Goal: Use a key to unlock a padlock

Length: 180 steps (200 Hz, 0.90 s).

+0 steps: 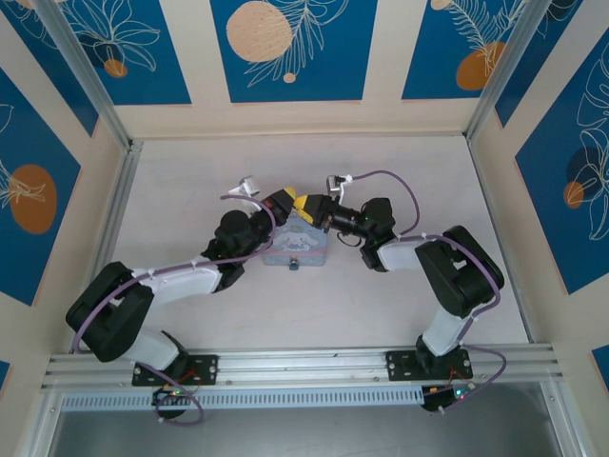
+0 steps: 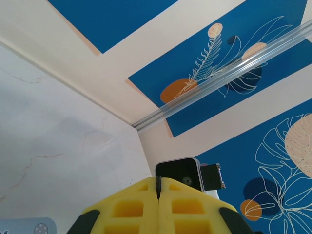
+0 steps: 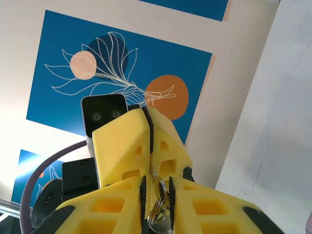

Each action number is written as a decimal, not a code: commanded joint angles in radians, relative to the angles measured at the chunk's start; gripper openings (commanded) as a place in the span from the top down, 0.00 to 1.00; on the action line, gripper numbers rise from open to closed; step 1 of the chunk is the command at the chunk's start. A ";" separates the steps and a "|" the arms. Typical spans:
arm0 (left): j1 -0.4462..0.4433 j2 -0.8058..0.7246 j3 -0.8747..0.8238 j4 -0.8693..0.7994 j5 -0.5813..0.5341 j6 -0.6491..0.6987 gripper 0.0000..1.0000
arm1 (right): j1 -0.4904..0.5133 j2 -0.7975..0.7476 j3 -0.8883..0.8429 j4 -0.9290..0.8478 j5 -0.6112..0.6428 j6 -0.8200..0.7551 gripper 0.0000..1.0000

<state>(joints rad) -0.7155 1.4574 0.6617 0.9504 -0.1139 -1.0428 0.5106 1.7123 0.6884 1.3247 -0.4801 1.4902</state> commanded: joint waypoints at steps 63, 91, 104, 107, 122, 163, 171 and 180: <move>0.000 -0.006 -0.022 0.048 -0.023 -0.016 1.00 | -0.007 0.018 0.000 0.053 0.004 0.009 0.91; -0.002 -0.012 -0.036 0.048 -0.025 -0.021 1.00 | -0.015 0.018 -0.005 0.061 0.011 0.015 0.99; -0.002 -0.015 -0.046 0.049 -0.028 -0.023 1.00 | -0.019 0.022 -0.006 0.065 0.018 0.020 1.00; -0.001 -0.017 -0.049 0.050 -0.029 -0.024 1.00 | -0.020 0.023 -0.006 0.066 0.019 0.023 1.00; -0.002 -0.024 -0.058 0.049 -0.033 -0.025 1.00 | -0.023 0.026 -0.007 0.073 0.023 0.030 1.00; -0.004 -0.044 -0.070 0.026 -0.044 -0.022 1.00 | -0.024 0.029 -0.002 0.073 0.024 0.030 1.00; -0.004 -0.046 -0.071 0.026 -0.046 -0.022 1.00 | -0.024 0.028 -0.003 0.073 0.023 0.031 1.00; -0.006 -0.047 -0.072 0.028 -0.047 -0.022 1.00 | -0.026 0.028 -0.006 0.074 0.025 0.031 1.00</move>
<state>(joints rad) -0.7158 1.4399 0.6090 0.9794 -0.1322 -1.0676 0.5030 1.7386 0.6861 1.3403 -0.4980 1.5188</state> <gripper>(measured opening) 0.047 0.037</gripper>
